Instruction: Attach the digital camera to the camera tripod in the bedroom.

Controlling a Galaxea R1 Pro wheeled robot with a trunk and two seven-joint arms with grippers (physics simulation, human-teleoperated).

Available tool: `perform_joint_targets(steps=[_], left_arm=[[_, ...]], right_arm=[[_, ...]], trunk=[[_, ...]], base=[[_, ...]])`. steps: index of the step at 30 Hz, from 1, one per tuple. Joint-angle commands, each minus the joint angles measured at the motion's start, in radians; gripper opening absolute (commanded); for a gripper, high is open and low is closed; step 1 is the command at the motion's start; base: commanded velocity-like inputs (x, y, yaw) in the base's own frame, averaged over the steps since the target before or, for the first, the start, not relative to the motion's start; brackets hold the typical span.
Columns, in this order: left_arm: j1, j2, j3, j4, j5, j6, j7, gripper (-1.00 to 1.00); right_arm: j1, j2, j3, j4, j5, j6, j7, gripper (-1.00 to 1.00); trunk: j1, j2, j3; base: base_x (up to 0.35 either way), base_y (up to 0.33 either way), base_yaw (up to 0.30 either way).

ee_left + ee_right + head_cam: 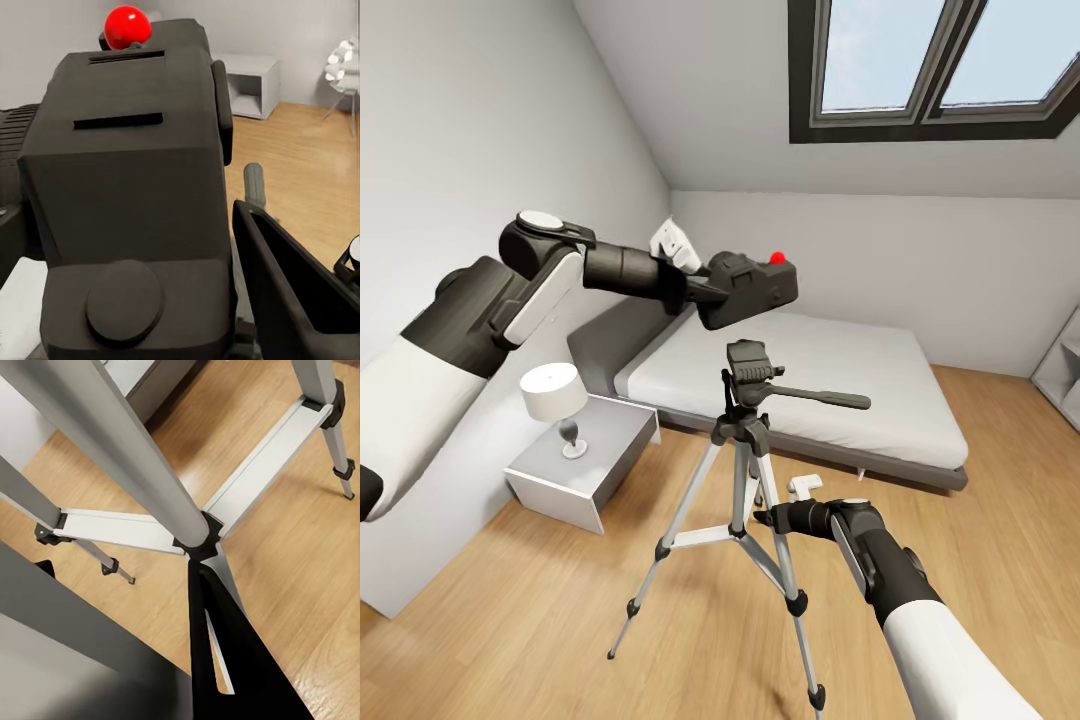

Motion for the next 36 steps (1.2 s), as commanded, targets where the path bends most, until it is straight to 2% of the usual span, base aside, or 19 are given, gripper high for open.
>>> perform_joint_targets(steps=[1,12,13,14,19,25,31,36], left_arm=[[-0.001,0.002,-0.005,0.006,0.008,0.002,-0.001,-1.00],[0.000,-0.003,-0.012,0.032,0.004,-0.001,-0.003,-1.00],[0.000,-0.004,-0.015,0.033,0.004,-0.001,-0.003,-1.00],[0.001,-0.010,-0.021,0.039,0.011,-0.005,0.004,-1.00],[0.001,-0.008,-0.050,0.062,0.010,-0.025,-0.003,-1.00],[0.001,0.000,-0.019,0.028,0.007,0.009,-0.013,-1.00],[0.001,0.002,0.015,0.014,0.003,0.010,-0.016,-1.00],[0.001,0.004,0.016,0.012,0.001,0.006,-0.016,-1.00]], right_arm=[[0.000,0.000,0.001,0.029,0.026,-0.050,0.007,-1.00],[0.000,0.000,0.000,0.029,0.027,-0.050,0.007,-1.00],[0.000,0.000,0.000,0.029,0.027,-0.050,0.007,-1.00],[0.000,0.000,0.000,0.005,0.018,-0.004,0.007,-1.00],[-0.001,0.002,0.000,0.008,0.017,-0.007,0.007,-1.00],[-0.002,-0.007,0.001,0.007,0.006,0.001,0.006,-1.00],[-0.002,-0.009,0.002,0.006,-0.001,0.003,0.005,-1.00],[-0.002,-0.009,0.003,0.006,-0.003,0.003,0.004,-1.00]], trunk=[[0.001,-0.002,-0.003],[0.001,-0.002,-0.003],[0.001,-0.002,-0.003],[0.001,-0.002,-0.002],[0.001,-0.002,-0.002],[0.001,-0.002,-0.002],[0.001,-0.002,-0.002],[0.001,-0.002,-0.002]], base=[[0.000,0.000,0.000],[0.000,0.000,0.000],[0.000,0.000,0.000],[0.000,0.000,0.000],[0.000,0.000,0.000],[0.000,0.000,0.000],[0.000,0.000,0.000],[0.000,0.000,0.000]])
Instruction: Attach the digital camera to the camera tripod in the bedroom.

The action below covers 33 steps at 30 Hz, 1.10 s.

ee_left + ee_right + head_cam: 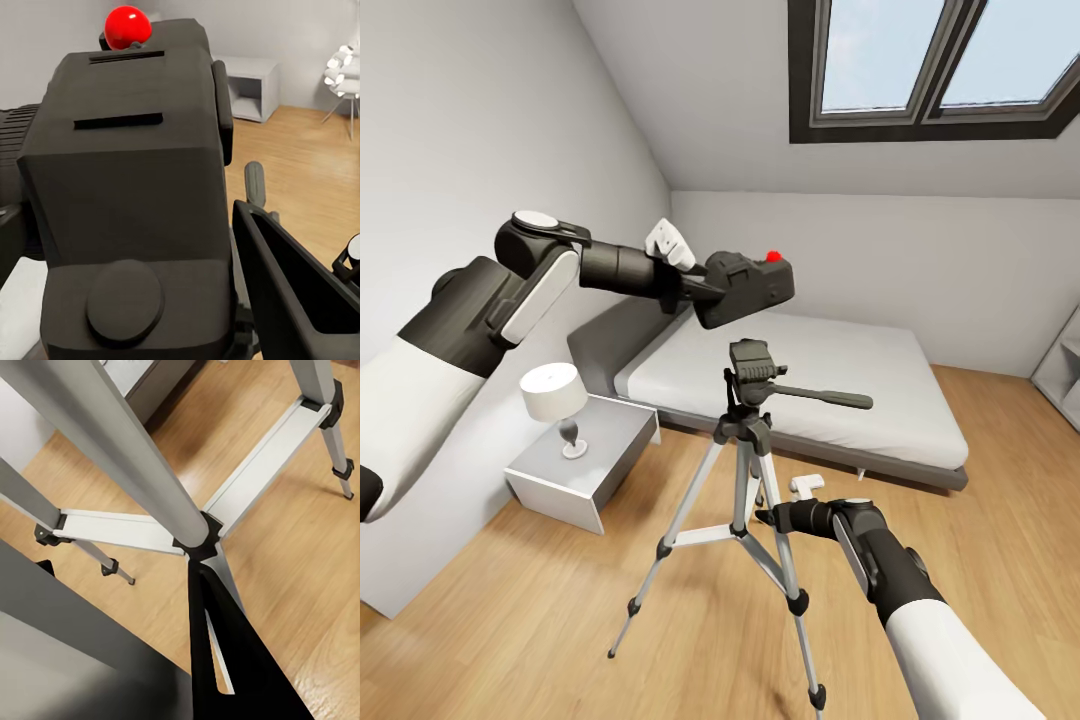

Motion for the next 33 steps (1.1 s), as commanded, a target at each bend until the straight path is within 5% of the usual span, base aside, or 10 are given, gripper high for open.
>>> perform_joint_targets(steps=[1,22,24,33], left_arm=[[-0.002,0.001,-0.002,-0.002,0.008,0.004,0.001,-1.00],[-0.002,0.000,-0.013,0.011,-0.001,-0.001,-0.069,-1.00],[-0.002,0.000,-0.017,0.012,-0.001,-0.002,-0.068,-1.00],[0.000,-0.006,-0.099,0.040,0.007,-0.088,-0.068,-1.00]], right_arm=[[0.000,0.000,-0.002,0.005,0.016,0.002,0.011,-1.00],[0.000,0.000,-0.002,0.005,0.017,0.002,0.010,-1.00],[0.000,0.000,-0.002,0.021,0.045,0.001,0.010,-1.00],[0.000,0.000,-0.002,0.021,0.044,0.002,0.010,-1.00]], trunk=[[0.001,-0.002,-0.003],[0.001,-0.002,-0.003],[0.001,-0.002,-0.003],[0.001,-0.002,-0.003]], base=[[0.000,0.000,0.000],[0.000,0.000,0.000],[0.000,0.000,0.000],[0.000,0.000,0.000]])
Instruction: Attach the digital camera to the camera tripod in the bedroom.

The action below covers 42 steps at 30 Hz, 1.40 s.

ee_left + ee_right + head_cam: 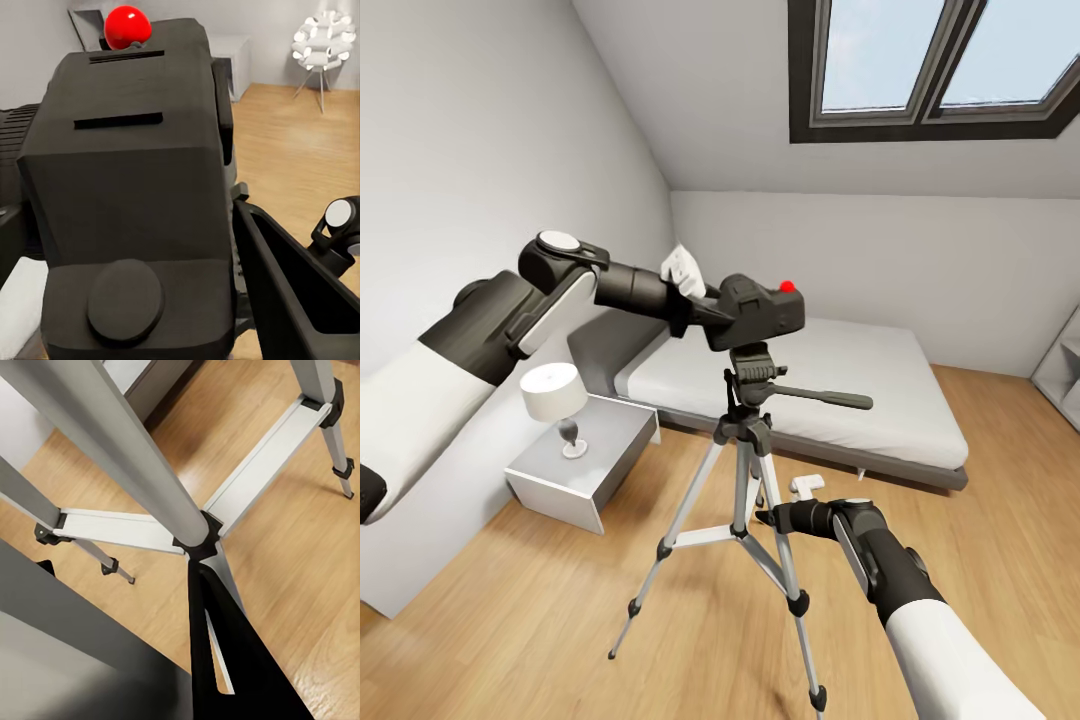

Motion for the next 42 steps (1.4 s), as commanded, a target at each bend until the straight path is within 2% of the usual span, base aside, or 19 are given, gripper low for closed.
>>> perform_joint_targets(steps=[1,27,28,42], left_arm=[[-0.002,0.001,-0.005,0.003,0.009,-0.002,0.001,-1.00],[-0.002,0.003,-0.010,0.008,0.010,-0.014,-0.003,-1.00],[-0.002,0.003,-0.010,0.008,0.010,-0.013,-0.003,1.00],[-0.002,0.005,-0.010,0.010,0.006,-0.015,-0.002,1.00]], right_arm=[[-0.001,0.000,0.000,0.021,0.039,-0.002,0.008,-1.00],[-0.001,0.002,0.000,0.021,0.038,-0.003,0.008,-1.00],[-0.001,0.001,0.000,0.021,0.038,-0.003,0.008,-1.00],[0.000,0.000,0.000,0.020,0.039,-0.003,0.008,-1.00]], trunk=[[0.001,-0.002,-0.002],[0.001,-0.002,-0.002],[0.001,-0.002,-0.002],[0.001,-0.002,-0.002]], base=[[0.000,0.000,0.000],[0.000,0.000,0.000],[0.000,0.000,0.000],[0.000,0.000,0.000]])
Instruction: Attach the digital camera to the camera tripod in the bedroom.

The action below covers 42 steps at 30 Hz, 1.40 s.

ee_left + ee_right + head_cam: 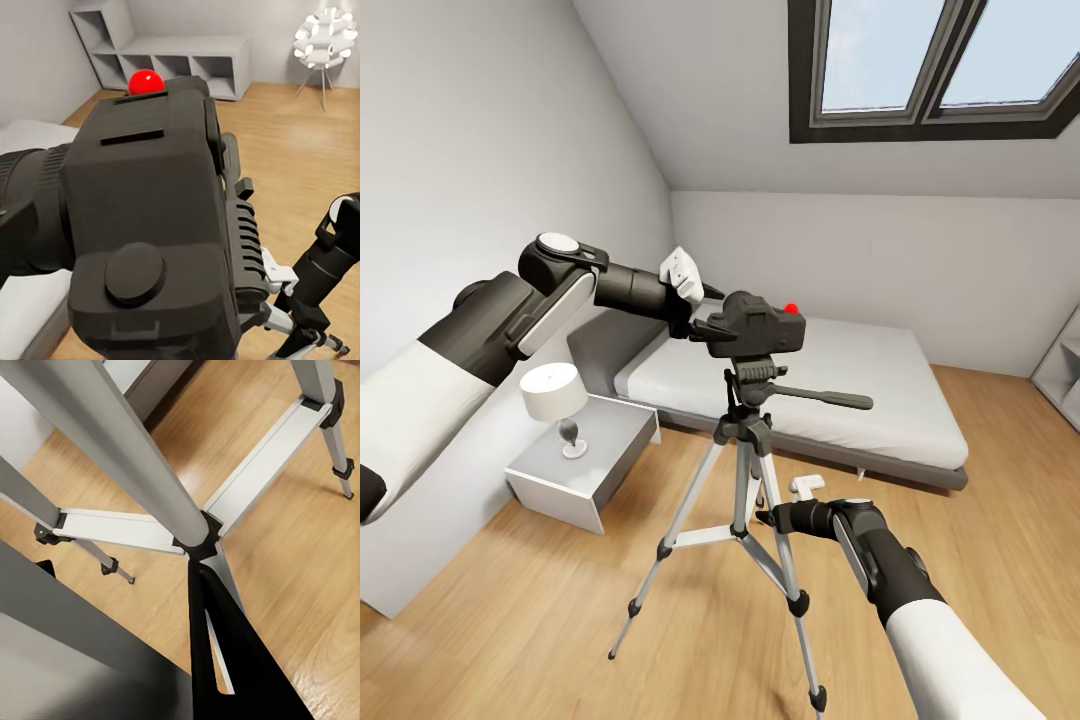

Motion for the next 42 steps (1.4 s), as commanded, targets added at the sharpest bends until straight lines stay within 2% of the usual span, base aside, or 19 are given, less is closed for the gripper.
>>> perform_joint_targets(steps=[1,9,13,16,19,21,23,24,26,27,29,30,32,33,37,41,42], left_arm=[[-0.002,0.001,-0.003,0.000,0.008,0.009,0.002,1.00],[-0.002,0.002,-0.002,0.002,0.009,0.010,0.003,1.00],[-0.002,0.005,0.014,0.004,0.014,0.013,0.008,1.00],[-0.002,0.006,0.072,0.006,0.018,0.016,0.013,1.00],[-0.002,0.009,0.159,0.014,0.027,0.018,0.015,1.00],[-0.002,0.015,0.298,0.048,0.042,0.021,0.017,1.00],[-0.002,0.016,0.361,0.079,0.049,0.025,0.018,1.00],[-0.002,0.018,0.414,0.121,0.054,0.033,0.019,1.00],[-0.002,0.019,0.456,0.175,0.057,0.045,0.021,1.00],[-0.002,0.020,0.492,0.241,0.059,0.062,0.022,1.00],[-0.002,0.024,0.524,0.320,0.060,0.079,0.023,1.00],[-0.002,0.031,0.555,0.410,0.060,0.094,0.025,1.00],[-0.002,0.038,0.585,0.506,0.060,0.105,0.030,1.00],[-0.002,0.047,0.610,0.604,0.060,0.112,0.040,1.00],[-0.002,0.065,0.640,0.796,0.059,0.113,0.082,1.00],[-0.002,0.082,0.654,0.982,0.057,0.103,0.145,1.00],[-0.002,0.085,0.655,1.005,0.056,0.096,0.154,1.00]], right_arm=[[0.000,0.000,0.001,0.020,0.035,-0.002,0.006,-1.00],[-0.001,0.000,0.001,0.020,0.036,-0.001,0.006,-1.00],[-0.001,0.000,0.001,0.020,0.036,-0.001,0.007,-1.00],[-0.001,0.000,0.001,0.020,0.036,-0.001,0.008,-1.00],[-0.001,0.000,0.001,0.020,0.036,-0.001,0.008,-1.00],[-0.001,0.000,0.001,0.020,0.036,-0.001,0.008,-1.00],[-0.001,0.000,0.001,0.020,0.036,-0.001,0.008,-1.00],[-0.001,0.000,0.001,0.020,0.036,-0.001,0.008,-1.00],[-0.001,0.000,0.001,0.020,0.036,-0.001,0.008,-1.00],[-0.001,0.000,0.001,0.020,0.036,-0.001,0.009,-1.00],[-0.001,0.000,0.001,0.020,0.036,-0.001,0.009,-1.00],[-0.001,0.000,0.001,0.020,0.036,-0.001,0.009,-1.00],[-0.001,-0.001,0.001,0.020,0.036,-0.001,0.009,-1.00],[-0.001,-0.001,0.001,0.020,0.036,-0.001,0.009,-1.00],[-0.001,0.000,0.001,0.020,0.035,-0.001,0.009,-1.00],[-0.001,0.000,0.001,0.020,0.035,-0.001,0.008,-1.00],[-0.001,0.000,0.001,0.020,0.035,-0.001,0.008,-1.00]], trunk=[[0.001,-0.002,-0.002],[0.001,-0.002,-0.002],[0.001,-0.002,-0.002],[0.001,-0.002,-0.002],[0.001,-0.002,-0.002],[0.001,-0.002,-0.002],[0.001,-0.002,-0.002],[0.001,-0.002,-0.002],[0.001,-0.002,-0.002],[0.001,-0.002,-0.002],[0.001,-0.002,-0.002],[0.001,-0.002,-0.002],[0.001,-0.002,-0.002],[0.001,-0.002,-0.002],[0.001,-0.002,-0.002],[0.001,-0.002,-0.002],[0.001,-0.002,-0.002]], base=[[0.000,0.000,0.000],[0.000,0.000,0.000],[0.000,0.000,0.000],[0.000,0.000,0.000],[0.000,0.000,0.000],[0.000,0.000,0.000],[0.000,0.000,0.000],[0.000,0.000,0.000],[0.000,0.000,0.000],[0.000,0.000,0.000],[0.000,0.000,0.000],[0.000,0.000,0.000],[0.000,0.000,0.000],[0.000,0.000,0.000],[0.000,0.000,0.000],[0.000,0.000,0.000],[0.000,0.000,0.000]])
